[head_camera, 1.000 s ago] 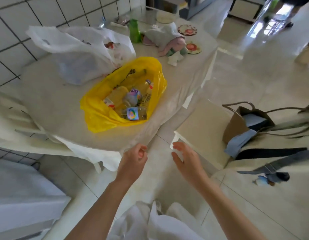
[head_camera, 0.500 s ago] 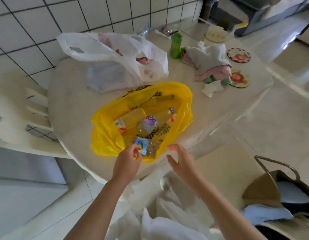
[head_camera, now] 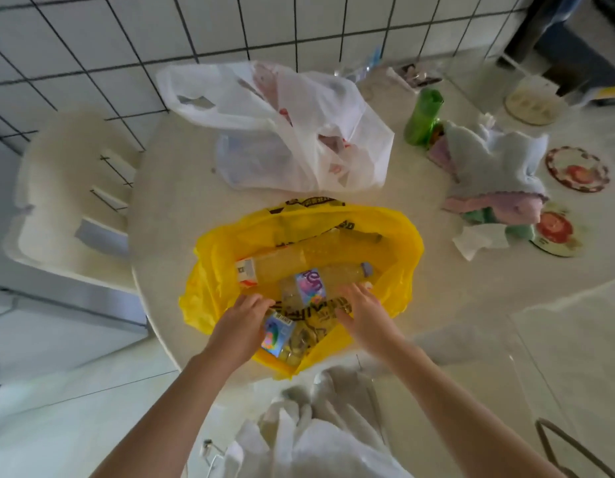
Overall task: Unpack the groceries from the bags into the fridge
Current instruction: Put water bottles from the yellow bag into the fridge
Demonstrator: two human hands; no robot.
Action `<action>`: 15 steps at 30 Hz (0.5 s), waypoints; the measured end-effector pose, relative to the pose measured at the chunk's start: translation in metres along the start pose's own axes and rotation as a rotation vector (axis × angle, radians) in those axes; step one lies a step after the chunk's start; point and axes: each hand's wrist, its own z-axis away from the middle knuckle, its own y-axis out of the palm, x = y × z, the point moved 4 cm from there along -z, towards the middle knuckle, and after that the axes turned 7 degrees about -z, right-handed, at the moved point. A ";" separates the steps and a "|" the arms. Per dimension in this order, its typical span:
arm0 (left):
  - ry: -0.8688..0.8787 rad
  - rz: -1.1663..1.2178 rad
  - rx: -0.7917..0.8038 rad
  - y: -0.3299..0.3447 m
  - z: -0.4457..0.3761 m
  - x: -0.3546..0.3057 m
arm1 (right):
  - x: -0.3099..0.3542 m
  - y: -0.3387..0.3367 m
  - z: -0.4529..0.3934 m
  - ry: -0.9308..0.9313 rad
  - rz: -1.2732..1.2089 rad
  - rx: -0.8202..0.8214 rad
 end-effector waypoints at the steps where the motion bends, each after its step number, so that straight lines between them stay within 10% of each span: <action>1: -0.008 -0.016 0.027 0.000 -0.002 0.004 | -0.002 0.000 -0.006 0.003 0.032 0.008; 15: -0.022 -0.198 0.170 -0.002 -0.011 0.043 | -0.016 -0.016 -0.056 0.086 0.388 0.031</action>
